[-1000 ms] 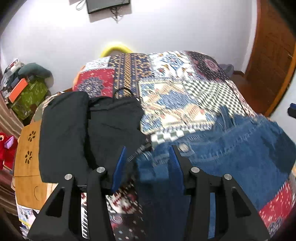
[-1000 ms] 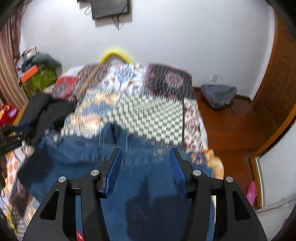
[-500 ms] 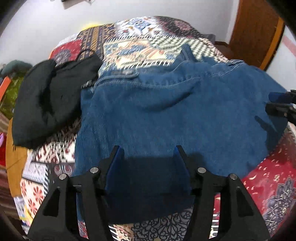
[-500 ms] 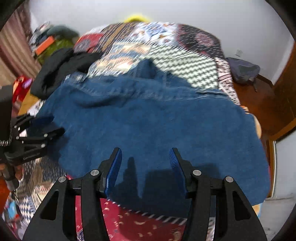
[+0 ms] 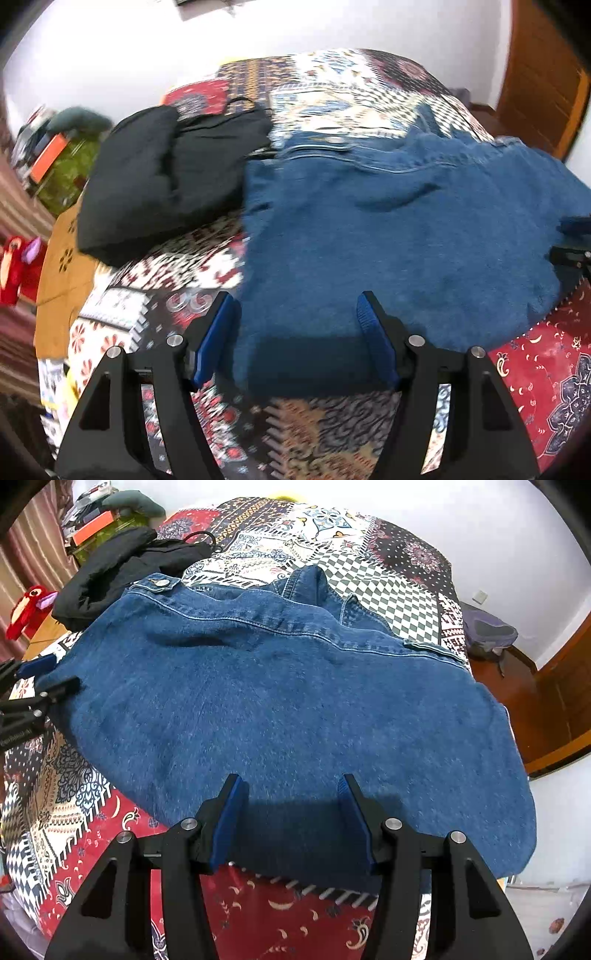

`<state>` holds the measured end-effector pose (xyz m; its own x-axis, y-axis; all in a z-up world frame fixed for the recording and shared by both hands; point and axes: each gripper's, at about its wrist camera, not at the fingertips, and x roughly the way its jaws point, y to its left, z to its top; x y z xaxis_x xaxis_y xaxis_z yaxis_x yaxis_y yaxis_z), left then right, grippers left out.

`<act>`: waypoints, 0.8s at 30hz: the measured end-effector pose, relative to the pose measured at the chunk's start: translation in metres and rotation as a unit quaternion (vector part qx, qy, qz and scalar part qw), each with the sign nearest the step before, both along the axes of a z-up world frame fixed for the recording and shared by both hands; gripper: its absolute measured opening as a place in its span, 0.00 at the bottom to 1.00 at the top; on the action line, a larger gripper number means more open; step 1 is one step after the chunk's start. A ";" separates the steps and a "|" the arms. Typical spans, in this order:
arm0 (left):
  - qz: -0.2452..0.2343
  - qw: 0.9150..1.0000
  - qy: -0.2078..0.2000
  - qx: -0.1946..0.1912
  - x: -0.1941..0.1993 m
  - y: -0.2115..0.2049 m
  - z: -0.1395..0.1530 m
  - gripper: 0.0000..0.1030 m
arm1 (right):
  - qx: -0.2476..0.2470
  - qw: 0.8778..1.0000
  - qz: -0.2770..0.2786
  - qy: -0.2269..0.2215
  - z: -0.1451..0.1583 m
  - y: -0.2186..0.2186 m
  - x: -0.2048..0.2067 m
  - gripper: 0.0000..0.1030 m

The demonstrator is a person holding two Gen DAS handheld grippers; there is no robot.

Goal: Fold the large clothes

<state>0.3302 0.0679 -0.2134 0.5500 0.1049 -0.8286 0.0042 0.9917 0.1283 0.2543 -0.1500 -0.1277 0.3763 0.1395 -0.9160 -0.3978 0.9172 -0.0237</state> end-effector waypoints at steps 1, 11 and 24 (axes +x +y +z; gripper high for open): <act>0.007 1.000 -0.002 -0.004 -0.003 0.006 0.001 0.67 | -0.001 1.000 -0.004 -0.001 0.001 -0.001 0.000 0.48; 0.113 0.981 -0.014 -0.159 -0.038 0.073 0.021 0.68 | 0.043 0.999 -0.017 -0.026 0.025 0.005 -0.011 0.48; 0.078 0.913 0.087 -0.390 -0.022 0.048 -0.032 0.68 | 0.054 0.998 -0.002 -0.032 0.026 0.024 -0.018 0.48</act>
<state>0.3081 0.1160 -0.2457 0.4315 -0.4895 -0.7577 -0.1915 0.7711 -0.6072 0.2365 -0.1261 -0.1017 0.4335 0.2343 -0.8702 -0.3958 0.9170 0.0497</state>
